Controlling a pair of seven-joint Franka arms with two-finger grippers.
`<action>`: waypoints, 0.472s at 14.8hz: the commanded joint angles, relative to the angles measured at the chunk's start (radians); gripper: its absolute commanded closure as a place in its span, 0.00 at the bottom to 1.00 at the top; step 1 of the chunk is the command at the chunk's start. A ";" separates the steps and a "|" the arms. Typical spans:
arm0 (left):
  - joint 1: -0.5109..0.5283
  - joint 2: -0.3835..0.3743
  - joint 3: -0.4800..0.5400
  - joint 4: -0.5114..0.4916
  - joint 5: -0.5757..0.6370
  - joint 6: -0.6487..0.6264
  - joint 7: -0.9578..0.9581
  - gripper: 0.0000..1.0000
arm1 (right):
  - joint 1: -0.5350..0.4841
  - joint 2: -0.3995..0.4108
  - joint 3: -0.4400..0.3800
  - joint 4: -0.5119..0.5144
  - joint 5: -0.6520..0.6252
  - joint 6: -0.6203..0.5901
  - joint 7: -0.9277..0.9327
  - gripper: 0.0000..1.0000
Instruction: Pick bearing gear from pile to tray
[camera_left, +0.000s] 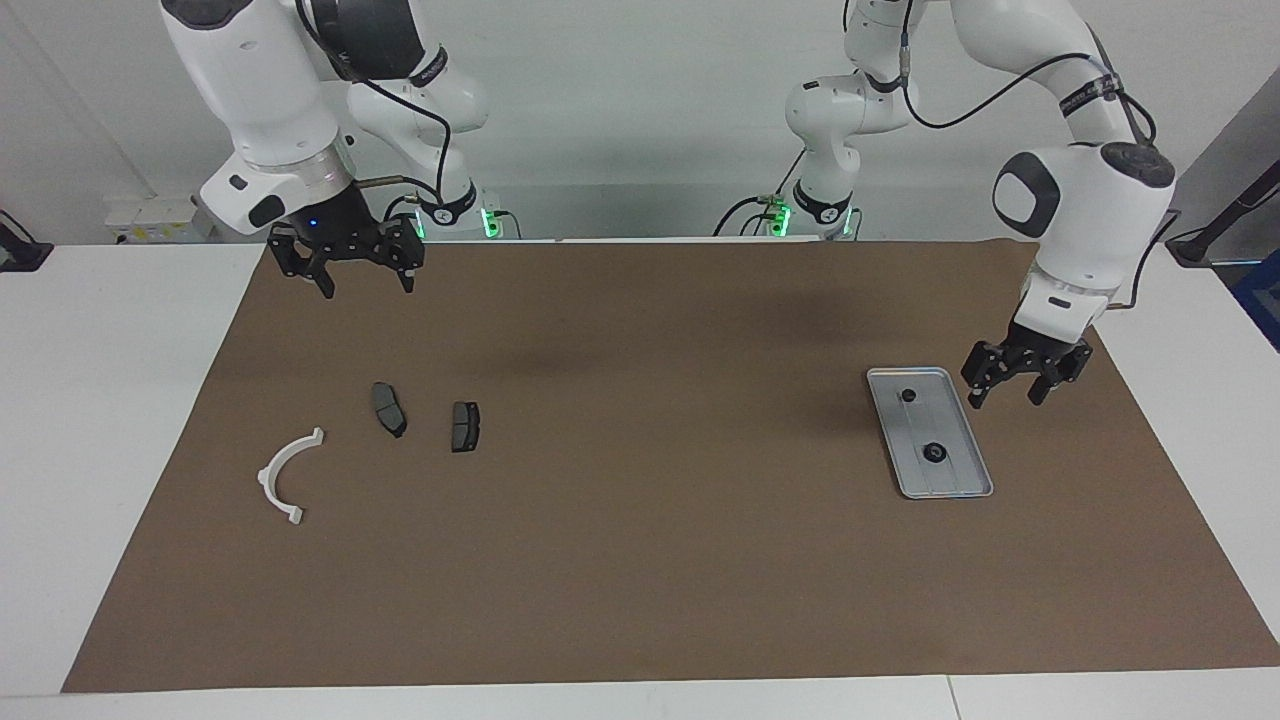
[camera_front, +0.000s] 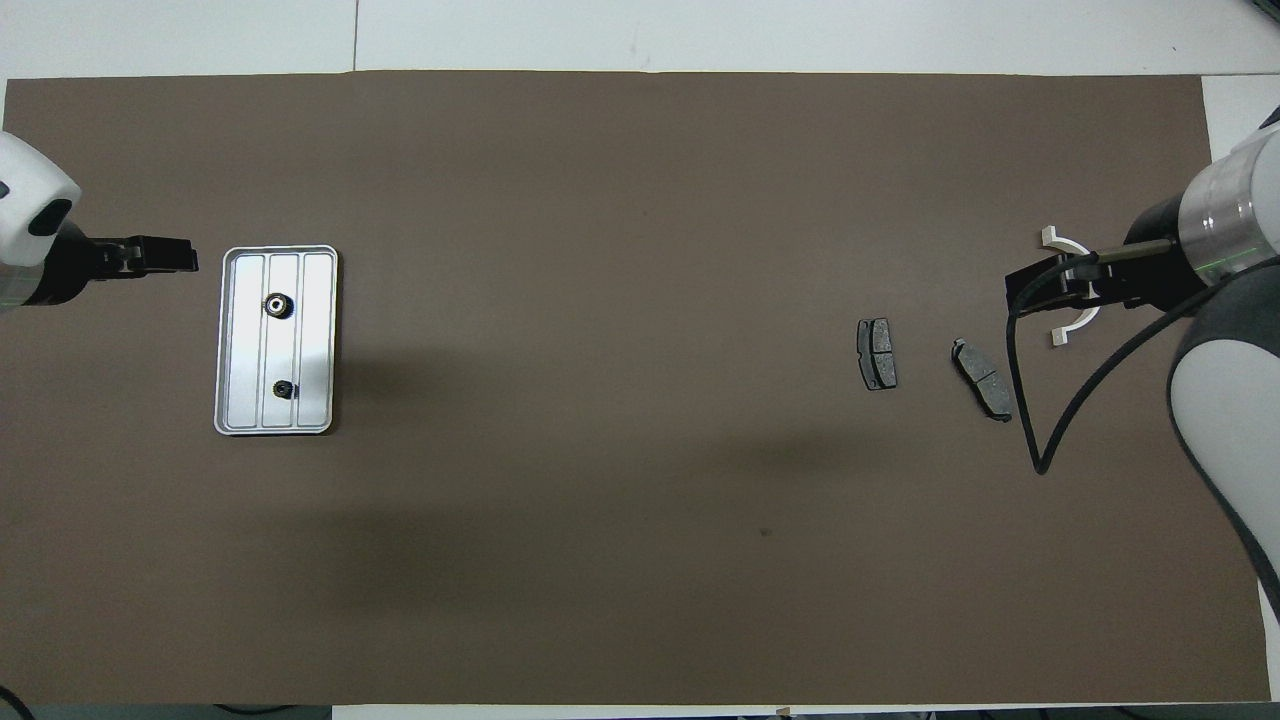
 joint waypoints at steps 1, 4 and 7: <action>0.004 -0.007 0.000 0.114 -0.017 -0.166 -0.069 0.00 | -0.006 -0.017 0.005 -0.020 -0.022 0.018 0.020 0.00; 0.001 -0.033 -0.005 0.158 -0.018 -0.253 -0.114 0.00 | -0.006 -0.017 0.005 -0.020 -0.022 0.018 0.018 0.00; 0.001 -0.044 0.000 0.211 -0.017 -0.378 -0.100 0.00 | -0.009 -0.017 0.005 -0.020 -0.022 0.018 0.018 0.00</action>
